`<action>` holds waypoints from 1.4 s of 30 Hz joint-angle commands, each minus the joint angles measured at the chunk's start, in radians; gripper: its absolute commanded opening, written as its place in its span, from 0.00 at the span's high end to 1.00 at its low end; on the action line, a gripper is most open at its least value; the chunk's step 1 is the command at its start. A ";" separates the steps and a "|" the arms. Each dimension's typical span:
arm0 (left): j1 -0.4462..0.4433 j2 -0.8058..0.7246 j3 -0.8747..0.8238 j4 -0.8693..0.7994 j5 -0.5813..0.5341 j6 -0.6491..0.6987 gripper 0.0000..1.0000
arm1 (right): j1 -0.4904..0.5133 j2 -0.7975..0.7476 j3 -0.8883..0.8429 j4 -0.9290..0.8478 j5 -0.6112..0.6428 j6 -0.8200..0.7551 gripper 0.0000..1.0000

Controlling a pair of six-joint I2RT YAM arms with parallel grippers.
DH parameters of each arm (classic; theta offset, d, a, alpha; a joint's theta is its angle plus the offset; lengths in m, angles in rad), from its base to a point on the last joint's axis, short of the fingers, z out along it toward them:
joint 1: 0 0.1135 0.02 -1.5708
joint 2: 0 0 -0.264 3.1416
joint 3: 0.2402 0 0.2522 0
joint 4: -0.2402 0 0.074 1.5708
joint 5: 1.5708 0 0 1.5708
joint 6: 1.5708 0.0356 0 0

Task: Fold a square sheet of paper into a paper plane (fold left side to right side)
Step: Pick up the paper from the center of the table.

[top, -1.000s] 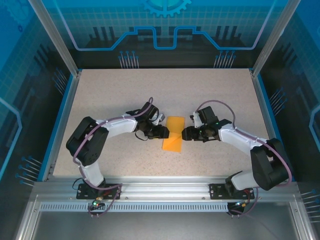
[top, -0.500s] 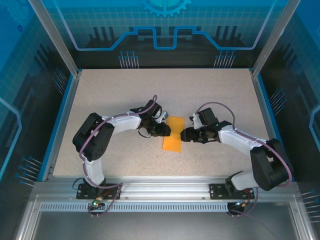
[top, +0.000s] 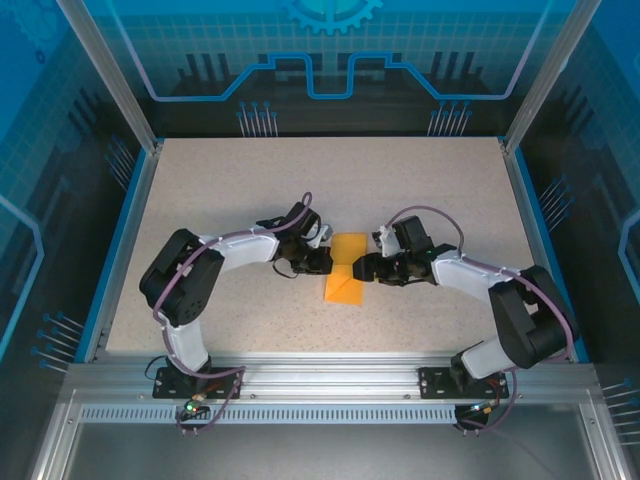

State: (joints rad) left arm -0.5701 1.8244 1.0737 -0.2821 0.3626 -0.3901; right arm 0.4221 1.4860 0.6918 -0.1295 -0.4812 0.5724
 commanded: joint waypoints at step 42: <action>0.216 -0.723 -0.326 0.247 0.196 -0.221 0.01 | -0.073 -0.150 0.117 0.343 -0.320 -0.077 0.97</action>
State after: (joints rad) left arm -0.3649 1.1477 0.7563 -0.1371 0.4389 -0.5579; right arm 0.3622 1.3827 0.8062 0.1421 -0.7033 0.5369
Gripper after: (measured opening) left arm 0.986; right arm 0.045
